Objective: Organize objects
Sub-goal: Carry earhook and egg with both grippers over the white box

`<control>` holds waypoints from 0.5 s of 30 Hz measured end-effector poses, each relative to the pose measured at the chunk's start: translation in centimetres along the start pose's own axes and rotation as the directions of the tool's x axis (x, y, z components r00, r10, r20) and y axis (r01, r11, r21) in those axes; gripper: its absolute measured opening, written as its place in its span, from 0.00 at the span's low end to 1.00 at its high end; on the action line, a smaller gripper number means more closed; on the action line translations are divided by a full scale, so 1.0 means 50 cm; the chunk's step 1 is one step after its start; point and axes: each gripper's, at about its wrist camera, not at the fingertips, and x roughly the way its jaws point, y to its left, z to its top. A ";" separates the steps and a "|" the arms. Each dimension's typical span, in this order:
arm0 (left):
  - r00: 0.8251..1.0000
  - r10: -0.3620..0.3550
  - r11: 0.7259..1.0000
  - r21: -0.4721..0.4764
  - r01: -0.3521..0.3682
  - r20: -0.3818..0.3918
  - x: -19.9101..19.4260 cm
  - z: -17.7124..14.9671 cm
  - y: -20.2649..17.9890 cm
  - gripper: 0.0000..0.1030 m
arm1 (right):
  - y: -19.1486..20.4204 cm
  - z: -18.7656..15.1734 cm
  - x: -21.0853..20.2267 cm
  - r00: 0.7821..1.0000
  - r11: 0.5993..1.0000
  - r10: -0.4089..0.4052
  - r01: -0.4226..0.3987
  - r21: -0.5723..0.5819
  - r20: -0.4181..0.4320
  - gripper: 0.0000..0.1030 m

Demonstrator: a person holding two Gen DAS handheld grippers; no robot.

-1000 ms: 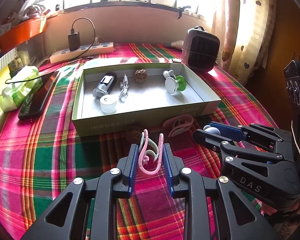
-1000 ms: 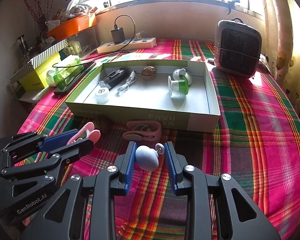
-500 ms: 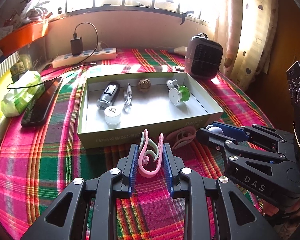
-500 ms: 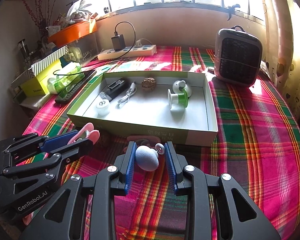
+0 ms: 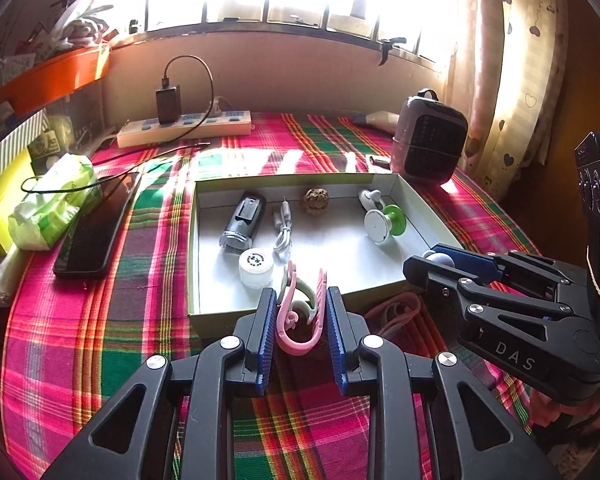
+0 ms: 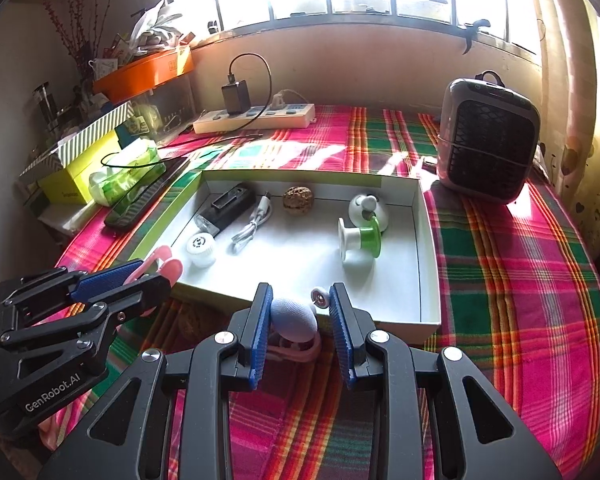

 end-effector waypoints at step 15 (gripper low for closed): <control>0.999 0.046 0.998 -0.041 -0.046 0.002 0.031 0.039 0.055 0.22 | 0.003 0.065 0.068 1.000 1.000 0.001 -0.001 -0.017 -0.017 0.30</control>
